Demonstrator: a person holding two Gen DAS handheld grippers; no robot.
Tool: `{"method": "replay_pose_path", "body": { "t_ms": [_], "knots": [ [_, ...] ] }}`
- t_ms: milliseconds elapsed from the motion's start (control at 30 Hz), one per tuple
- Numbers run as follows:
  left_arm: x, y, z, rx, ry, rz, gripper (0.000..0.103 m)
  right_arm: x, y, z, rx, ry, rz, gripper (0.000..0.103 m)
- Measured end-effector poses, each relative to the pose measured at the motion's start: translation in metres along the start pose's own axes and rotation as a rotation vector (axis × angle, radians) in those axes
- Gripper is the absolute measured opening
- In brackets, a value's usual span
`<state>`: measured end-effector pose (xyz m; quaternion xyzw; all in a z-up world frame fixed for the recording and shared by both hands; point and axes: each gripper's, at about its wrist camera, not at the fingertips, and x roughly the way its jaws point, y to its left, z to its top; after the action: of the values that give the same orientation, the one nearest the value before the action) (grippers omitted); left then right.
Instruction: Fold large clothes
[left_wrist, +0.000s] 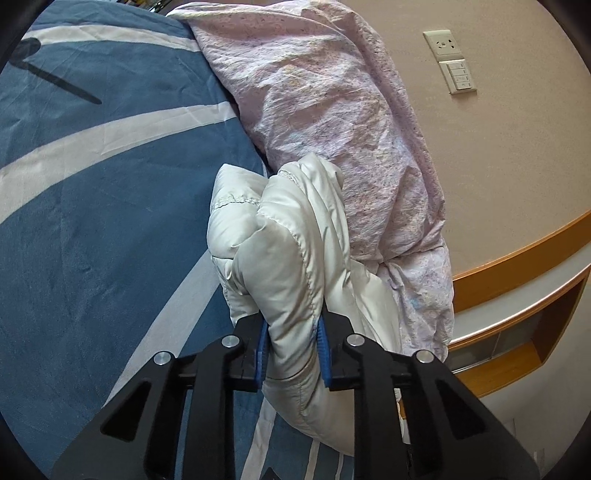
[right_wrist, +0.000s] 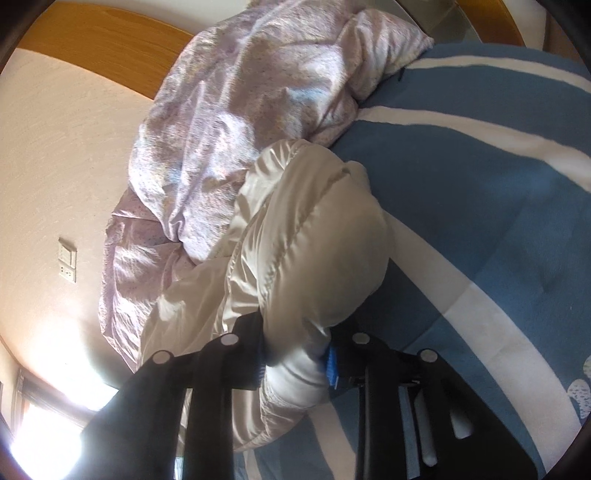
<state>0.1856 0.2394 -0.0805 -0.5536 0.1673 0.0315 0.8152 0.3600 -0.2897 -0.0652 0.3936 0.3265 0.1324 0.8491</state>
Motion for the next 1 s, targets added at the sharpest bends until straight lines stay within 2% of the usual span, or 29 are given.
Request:
{"method": "replay_pose_path", "body": {
  "t_ms": [267,467,767,1000],
  "knots": [
    [-0.025,-0.021,0.010,0.056,-0.044,-0.045,0.019,-0.021,0.043,-0.002,-0.117,-0.029,0.054,0.023],
    [-0.061,-0.023,0.012,0.082,-0.075,-0.075,0.019,-0.044,0.063,-0.012,-0.180,-0.019,0.109,0.023],
    [-0.133,0.007,-0.009,0.076,-0.097,-0.093,0.019,-0.086,0.053,-0.057,-0.247,0.052,0.152,0.023],
    [-0.168,0.038,-0.031,0.049,-0.090,-0.069,0.019,-0.109,0.039,-0.090,-0.281,0.087,0.136,0.023]
  ]
}}
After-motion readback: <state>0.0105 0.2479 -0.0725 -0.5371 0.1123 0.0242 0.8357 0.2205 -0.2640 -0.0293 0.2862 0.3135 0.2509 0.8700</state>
